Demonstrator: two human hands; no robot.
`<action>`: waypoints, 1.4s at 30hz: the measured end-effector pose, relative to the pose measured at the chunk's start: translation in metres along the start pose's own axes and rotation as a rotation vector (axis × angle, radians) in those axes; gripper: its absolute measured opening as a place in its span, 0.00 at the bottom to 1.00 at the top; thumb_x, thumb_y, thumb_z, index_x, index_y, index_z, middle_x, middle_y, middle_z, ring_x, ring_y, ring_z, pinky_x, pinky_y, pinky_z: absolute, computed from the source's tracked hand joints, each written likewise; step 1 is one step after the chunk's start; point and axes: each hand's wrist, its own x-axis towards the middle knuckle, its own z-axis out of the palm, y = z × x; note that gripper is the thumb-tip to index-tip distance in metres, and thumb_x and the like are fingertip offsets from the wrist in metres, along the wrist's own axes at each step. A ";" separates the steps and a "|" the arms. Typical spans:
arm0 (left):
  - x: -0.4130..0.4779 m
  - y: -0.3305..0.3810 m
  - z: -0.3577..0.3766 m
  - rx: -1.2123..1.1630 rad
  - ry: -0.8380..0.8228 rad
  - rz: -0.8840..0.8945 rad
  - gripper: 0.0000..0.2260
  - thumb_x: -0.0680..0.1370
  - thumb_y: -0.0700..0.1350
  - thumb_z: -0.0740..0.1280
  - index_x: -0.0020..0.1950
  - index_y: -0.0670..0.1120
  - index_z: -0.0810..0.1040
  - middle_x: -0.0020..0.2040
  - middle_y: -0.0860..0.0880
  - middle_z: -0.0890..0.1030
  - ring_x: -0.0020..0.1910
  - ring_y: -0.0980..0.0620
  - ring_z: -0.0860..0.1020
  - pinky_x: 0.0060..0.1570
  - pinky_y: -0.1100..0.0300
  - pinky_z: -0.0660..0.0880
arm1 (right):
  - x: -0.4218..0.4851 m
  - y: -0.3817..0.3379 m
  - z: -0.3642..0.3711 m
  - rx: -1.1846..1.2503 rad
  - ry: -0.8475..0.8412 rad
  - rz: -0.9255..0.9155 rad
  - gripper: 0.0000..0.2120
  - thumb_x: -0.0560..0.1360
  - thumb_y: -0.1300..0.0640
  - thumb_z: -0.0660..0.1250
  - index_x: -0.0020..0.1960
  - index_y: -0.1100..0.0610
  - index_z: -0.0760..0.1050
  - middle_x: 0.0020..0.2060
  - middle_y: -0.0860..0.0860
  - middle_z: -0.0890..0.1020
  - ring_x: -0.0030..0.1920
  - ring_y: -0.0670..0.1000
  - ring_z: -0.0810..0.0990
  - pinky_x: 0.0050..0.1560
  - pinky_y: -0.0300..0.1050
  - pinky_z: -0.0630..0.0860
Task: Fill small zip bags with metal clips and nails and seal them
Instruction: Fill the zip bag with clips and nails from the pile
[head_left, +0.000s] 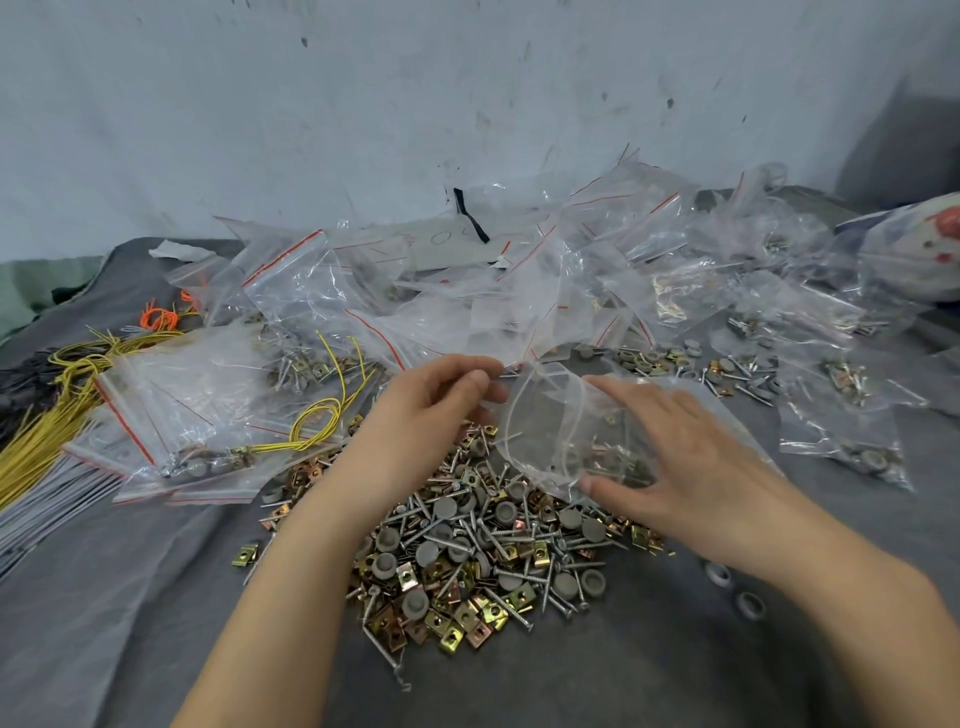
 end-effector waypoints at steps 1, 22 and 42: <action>-0.001 -0.002 -0.004 0.033 0.012 -0.008 0.09 0.83 0.42 0.60 0.57 0.50 0.80 0.49 0.51 0.85 0.42 0.58 0.82 0.41 0.67 0.76 | 0.000 -0.001 0.000 -0.003 -0.003 0.003 0.40 0.72 0.33 0.65 0.77 0.34 0.47 0.72 0.39 0.64 0.71 0.44 0.60 0.68 0.39 0.57; -0.016 -0.028 -0.008 0.966 -0.010 -0.016 0.14 0.84 0.51 0.55 0.64 0.53 0.76 0.58 0.51 0.78 0.60 0.48 0.73 0.62 0.49 0.68 | 0.002 -0.007 0.001 0.036 0.031 0.014 0.33 0.77 0.36 0.61 0.77 0.34 0.49 0.73 0.37 0.64 0.73 0.42 0.58 0.67 0.36 0.55; 0.007 -0.031 0.009 1.099 -0.061 -0.047 0.13 0.83 0.52 0.59 0.68 0.60 0.72 0.61 0.49 0.71 0.66 0.45 0.67 0.65 0.49 0.63 | -0.002 -0.003 -0.001 0.017 0.021 0.015 0.33 0.76 0.34 0.58 0.77 0.36 0.50 0.73 0.39 0.65 0.73 0.44 0.59 0.69 0.39 0.57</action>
